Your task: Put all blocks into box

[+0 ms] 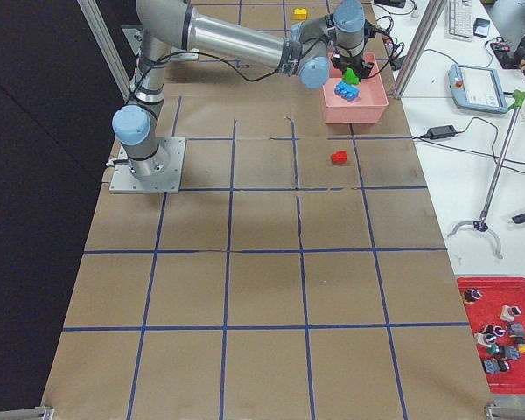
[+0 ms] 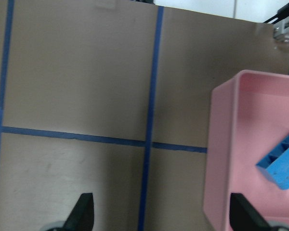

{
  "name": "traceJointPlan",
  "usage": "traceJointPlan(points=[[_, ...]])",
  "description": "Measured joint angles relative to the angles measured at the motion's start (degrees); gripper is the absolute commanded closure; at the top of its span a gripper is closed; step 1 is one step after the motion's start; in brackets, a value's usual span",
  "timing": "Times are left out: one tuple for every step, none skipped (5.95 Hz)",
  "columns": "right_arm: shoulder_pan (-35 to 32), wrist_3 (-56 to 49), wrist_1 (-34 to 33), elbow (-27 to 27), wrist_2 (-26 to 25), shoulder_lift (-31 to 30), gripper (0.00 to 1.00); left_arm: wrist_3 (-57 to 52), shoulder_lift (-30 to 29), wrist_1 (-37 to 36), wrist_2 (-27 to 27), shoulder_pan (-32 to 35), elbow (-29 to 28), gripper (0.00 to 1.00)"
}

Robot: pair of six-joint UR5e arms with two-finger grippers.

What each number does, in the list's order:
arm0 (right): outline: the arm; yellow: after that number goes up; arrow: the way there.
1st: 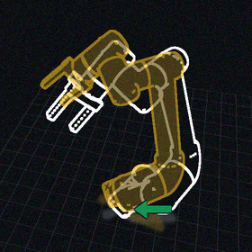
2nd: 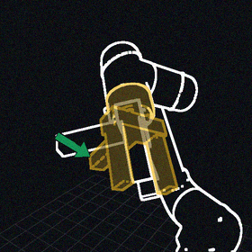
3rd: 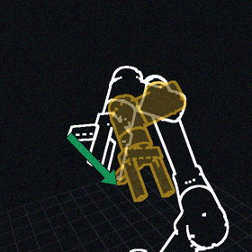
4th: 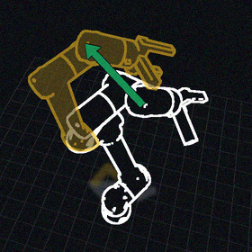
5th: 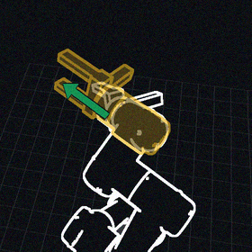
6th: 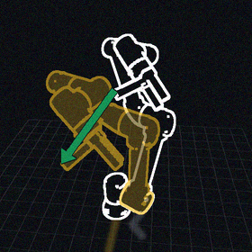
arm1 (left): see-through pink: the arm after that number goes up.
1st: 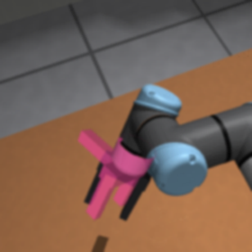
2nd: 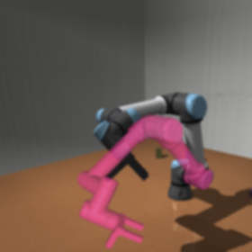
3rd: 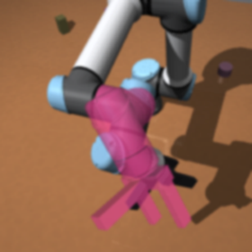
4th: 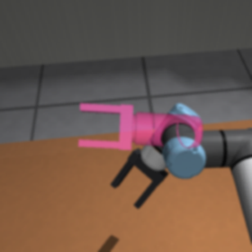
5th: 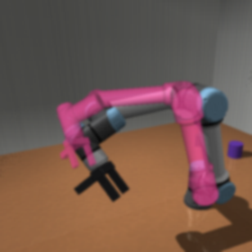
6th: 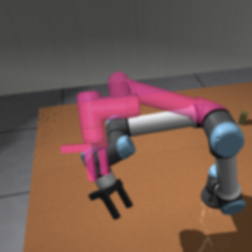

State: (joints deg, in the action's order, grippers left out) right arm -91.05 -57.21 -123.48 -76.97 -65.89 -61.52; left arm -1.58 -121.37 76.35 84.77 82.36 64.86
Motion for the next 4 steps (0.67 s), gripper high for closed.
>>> traceJointPlan(points=[[-3.9,0.3,-0.4,5.3,1.4,5.4,0.94,-7.6,3.2,0.4,0.3,-5.5,4.6,0.0],[-5.8,0.5,-0.4,9.5,1.7,9.4,0.91,-15.7,5.9,0.8,0.4,-11.5,9.8,0.0],[-6.5,0.6,-0.4,11.3,1.8,11.2,0.2,-23.8,7.8,0.5,0.4,-16.8,14.9,0.0],[-6.7,0.4,-0.4,11.9,1.7,11.7,0.0,-31.8,8.4,-0.6,0.6,-21.2,18.4,0.0]])
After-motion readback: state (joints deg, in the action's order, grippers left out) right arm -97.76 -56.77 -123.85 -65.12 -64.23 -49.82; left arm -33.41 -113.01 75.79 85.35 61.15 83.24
